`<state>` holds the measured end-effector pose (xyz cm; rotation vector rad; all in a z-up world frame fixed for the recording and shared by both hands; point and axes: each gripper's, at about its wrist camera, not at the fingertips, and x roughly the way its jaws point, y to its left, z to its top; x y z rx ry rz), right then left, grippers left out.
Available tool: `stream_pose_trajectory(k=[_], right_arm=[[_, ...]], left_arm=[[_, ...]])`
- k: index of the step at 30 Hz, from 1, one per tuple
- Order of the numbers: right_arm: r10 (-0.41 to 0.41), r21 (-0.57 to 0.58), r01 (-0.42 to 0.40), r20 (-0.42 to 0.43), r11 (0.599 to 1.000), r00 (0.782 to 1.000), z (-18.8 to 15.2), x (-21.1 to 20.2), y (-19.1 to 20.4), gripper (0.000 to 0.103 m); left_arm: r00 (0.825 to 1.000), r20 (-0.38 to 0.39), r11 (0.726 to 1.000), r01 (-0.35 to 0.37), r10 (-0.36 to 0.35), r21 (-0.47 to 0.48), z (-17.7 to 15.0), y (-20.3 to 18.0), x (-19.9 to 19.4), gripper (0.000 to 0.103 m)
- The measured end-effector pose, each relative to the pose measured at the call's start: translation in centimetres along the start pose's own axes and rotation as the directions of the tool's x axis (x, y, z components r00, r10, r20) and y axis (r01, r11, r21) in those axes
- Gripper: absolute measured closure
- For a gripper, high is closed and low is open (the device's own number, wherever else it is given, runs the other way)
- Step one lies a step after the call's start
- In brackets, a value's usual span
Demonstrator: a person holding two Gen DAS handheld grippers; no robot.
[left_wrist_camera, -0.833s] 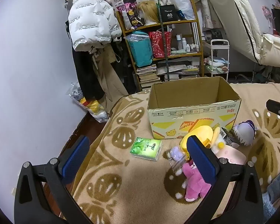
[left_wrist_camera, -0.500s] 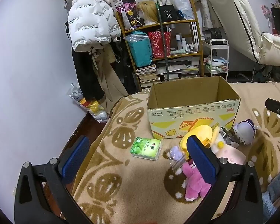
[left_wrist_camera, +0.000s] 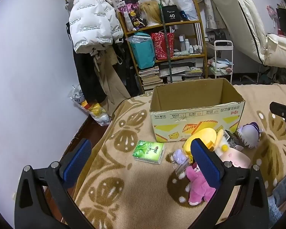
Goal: Organize soft objects
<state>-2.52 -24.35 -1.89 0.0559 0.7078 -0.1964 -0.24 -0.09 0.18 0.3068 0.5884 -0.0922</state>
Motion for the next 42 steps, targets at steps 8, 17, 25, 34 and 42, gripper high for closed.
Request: stream_pose_trajectory(k=[8, 17, 25, 34, 42], right_arm=[[0.0, -0.001, 0.0, -0.001, 1.0, 1.0, 0.0, 0.0, 0.0, 0.0], [0.0, 0.0, 0.0, -0.004, 1.0, 1.0, 0.0, 0.1, 0.1, 0.0], [0.0, 0.0, 0.0, -0.005, 1.0, 1.0, 0.0, 0.1, 0.1, 0.0], [-0.004, 0.004, 0.004, -0.005, 1.0, 1.0, 0.0, -0.1, -0.1, 0.0], [-0.004, 0.005, 0.004, -0.005, 1.0, 1.0, -0.3, 0.2, 0.0, 0.0]], left_arm=[[1.0, -0.004, 1.0, 0.004, -0.004, -0.004, 0.0, 0.0, -0.1, 0.001], [1.0, -0.004, 1.0, 0.004, -0.004, -0.006, 0.0, 0.0, 0.0, 0.001], [1.0, -0.006, 1.0, 0.004, -0.004, -0.006, 0.0, 0.1, 0.0, 0.001], [1.0, -0.005, 1.0, 0.003, -0.003, -0.008, 0.0, 0.1, 0.1, 0.001], [1.0, -0.005, 1.0, 0.003, -0.003, -0.007, 0.0, 0.2, 0.1, 0.001]])
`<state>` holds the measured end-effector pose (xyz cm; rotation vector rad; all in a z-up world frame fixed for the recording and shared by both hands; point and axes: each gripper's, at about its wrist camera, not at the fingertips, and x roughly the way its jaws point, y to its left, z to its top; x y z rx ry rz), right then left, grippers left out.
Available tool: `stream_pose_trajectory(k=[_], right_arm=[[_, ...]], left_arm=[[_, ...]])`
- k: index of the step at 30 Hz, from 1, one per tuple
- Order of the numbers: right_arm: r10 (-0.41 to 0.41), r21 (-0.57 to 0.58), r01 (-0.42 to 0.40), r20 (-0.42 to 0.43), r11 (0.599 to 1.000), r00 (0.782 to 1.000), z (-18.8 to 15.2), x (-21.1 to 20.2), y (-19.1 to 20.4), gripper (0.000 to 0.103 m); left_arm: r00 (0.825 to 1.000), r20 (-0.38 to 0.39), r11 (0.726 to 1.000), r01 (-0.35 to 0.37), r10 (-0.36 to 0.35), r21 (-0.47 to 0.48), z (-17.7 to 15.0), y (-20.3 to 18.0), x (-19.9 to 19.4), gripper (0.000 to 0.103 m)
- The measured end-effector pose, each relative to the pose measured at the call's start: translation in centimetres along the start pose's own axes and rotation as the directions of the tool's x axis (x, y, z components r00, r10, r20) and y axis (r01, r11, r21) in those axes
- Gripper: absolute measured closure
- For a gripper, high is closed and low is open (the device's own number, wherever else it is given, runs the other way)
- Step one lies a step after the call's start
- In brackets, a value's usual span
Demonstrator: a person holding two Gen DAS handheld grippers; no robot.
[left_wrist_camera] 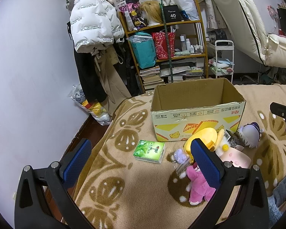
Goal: Organize soft objects
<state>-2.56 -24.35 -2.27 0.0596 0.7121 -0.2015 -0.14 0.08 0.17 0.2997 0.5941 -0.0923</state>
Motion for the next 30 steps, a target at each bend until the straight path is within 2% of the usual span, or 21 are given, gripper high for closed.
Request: stream_pose_trajectory(k=[26, 30], right_arm=[[-0.001, 0.002, 0.001, -0.006, 1.0, 1.0, 0.1, 0.1, 0.1, 0.0], [-0.005, 0.008, 0.005, -0.012, 1.0, 1.0, -1.0, 0.9, 0.6, 0.0]], left_arm=[[1.0, 0.011, 1.0, -0.008, 0.008, 0.001, 0.1, 0.4, -0.3, 0.001], [1.0, 0.01, 1.0, -0.003, 0.003, 0.005, 0.1, 0.1, -0.5, 0.001]])
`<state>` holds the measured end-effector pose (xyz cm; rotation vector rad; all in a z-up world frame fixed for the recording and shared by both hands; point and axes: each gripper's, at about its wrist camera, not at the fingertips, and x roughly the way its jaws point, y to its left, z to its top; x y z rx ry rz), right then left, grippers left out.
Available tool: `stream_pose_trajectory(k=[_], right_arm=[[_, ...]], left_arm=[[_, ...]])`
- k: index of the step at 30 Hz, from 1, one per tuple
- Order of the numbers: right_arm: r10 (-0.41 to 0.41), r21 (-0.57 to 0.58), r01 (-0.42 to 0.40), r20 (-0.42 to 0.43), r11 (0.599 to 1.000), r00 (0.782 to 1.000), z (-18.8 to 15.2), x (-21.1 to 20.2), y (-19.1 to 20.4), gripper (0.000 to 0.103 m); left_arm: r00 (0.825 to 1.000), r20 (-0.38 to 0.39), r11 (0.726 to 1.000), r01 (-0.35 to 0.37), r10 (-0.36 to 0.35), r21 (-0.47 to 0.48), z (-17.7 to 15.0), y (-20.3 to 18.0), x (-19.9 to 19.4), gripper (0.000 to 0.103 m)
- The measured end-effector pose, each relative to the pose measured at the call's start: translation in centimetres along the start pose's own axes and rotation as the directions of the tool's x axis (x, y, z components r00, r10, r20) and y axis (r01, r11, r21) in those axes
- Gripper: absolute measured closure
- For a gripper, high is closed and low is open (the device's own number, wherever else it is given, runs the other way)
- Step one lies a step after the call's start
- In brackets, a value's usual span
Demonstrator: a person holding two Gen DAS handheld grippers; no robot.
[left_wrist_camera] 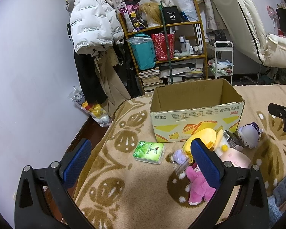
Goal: Organize soft objects
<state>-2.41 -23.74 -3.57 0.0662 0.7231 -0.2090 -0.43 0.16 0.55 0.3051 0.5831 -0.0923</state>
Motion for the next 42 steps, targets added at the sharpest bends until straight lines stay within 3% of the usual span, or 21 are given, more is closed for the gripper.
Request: stream_pose_trajectory(k=[10, 25, 30, 37, 42], right_arm=[[0.009, -0.007, -0.009, -0.008, 1.0, 1.0, -0.5, -0.1, 0.0, 0.0], [0.051, 0.024, -0.05, -0.039, 0.998, 0.998, 2.7, -0.6, -1.2, 0.0], [0.044, 0.028, -0.043, -0.056, 0.999, 0.997, 4.1, 0.4, -2.0, 0.0], [0.086, 0.129, -0.072, -0.102, 0.989, 0.991, 6.2, 2.9, -3.2, 0.0], [0.075, 0.101, -0.062, -0.129, 0.993, 0.989, 6.0, 4.7, -3.0, 0.0]], left_arm=[[1.0, -0.004, 1.0, -0.005, 0.005, 0.025, -0.3, -0.8, 0.3, 0.001], [0.999, -0.027, 0.999, -0.032, 0.032, 0.026, 1.3, 0.2, 2.1, 0.001], [0.998, -0.068, 1.0, -0.016, 0.017, 0.013, 2.1, 0.5, 3.6, 0.001], [0.993, -0.12, 1.0, -0.005, 0.007, 0.018, 3.3, 0.7, 6.5, 0.001], [0.991, -0.13, 0.999, -0.022, 0.025, 0.023, 3.4, 1.2, 8.2, 0.001]])
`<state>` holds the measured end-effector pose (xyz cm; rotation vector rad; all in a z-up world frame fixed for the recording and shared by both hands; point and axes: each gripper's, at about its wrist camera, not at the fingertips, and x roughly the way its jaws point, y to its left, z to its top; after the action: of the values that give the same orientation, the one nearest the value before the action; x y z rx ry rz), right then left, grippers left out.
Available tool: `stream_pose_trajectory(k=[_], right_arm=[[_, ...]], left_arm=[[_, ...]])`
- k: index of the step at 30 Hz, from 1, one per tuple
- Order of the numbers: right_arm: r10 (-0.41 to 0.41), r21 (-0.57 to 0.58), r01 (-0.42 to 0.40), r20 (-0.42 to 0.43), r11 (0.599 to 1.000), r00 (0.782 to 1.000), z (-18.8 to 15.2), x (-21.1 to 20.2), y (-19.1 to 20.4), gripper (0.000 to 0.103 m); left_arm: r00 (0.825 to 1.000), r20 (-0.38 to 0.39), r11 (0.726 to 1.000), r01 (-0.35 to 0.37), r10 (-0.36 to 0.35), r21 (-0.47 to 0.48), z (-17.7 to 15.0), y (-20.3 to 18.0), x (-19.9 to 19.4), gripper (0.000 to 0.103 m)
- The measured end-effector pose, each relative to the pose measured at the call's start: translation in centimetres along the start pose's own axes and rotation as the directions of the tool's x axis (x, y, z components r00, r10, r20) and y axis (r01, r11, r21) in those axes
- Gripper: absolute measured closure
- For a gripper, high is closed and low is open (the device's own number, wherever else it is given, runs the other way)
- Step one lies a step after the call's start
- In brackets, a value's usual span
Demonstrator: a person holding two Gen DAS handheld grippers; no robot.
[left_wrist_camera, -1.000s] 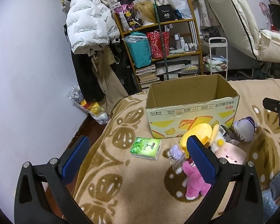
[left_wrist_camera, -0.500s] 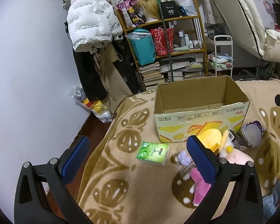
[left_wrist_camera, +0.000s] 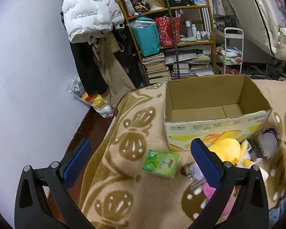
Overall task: Organize soft objects
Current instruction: 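Lower the left tool onto the green tissue pack while the right tool lowers onto the white-purple plush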
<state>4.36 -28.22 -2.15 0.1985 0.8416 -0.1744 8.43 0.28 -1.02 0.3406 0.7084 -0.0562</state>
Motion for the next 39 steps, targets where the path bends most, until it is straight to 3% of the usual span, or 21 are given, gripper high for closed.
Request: stream_pose_trajectory(k=[8, 18, 24, 39], right_arm=[[-0.066, -0.044, 0.064, -0.064, 0.997, 0.996, -0.9, 3.5, 0.3, 0.0], [-0.075, -0.102, 0.057, -0.188, 0.993, 0.979, -3.2, 7.2, 1.8, 0.0], [-0.095, -0.154, 0.061, -0.225, 0.986, 0.97, -4.3, 8.3, 2.8, 0.0], [-0.085, -0.133, 0.038, -0.368, 0.99, 0.926, -5.3, 11.3, 1.5, 0.0]], left_arm=[[1.0, -0.027, 1.0, -0.01, 0.01, 0.001, 0.2, 0.1, 3.2, 0.001], [0.994, -0.107, 1.0, 0.029, -0.029, 0.001, -1.0, 0.0, 6.6, 0.001], [0.983, -0.166, 0.996, 0.081, -0.076, 0.027, -2.2, -0.8, 8.4, 0.001], [0.941, -0.326, 0.994, 0.105, -0.091, 0.027, -5.0, -1.8, 13.0, 0.001]])
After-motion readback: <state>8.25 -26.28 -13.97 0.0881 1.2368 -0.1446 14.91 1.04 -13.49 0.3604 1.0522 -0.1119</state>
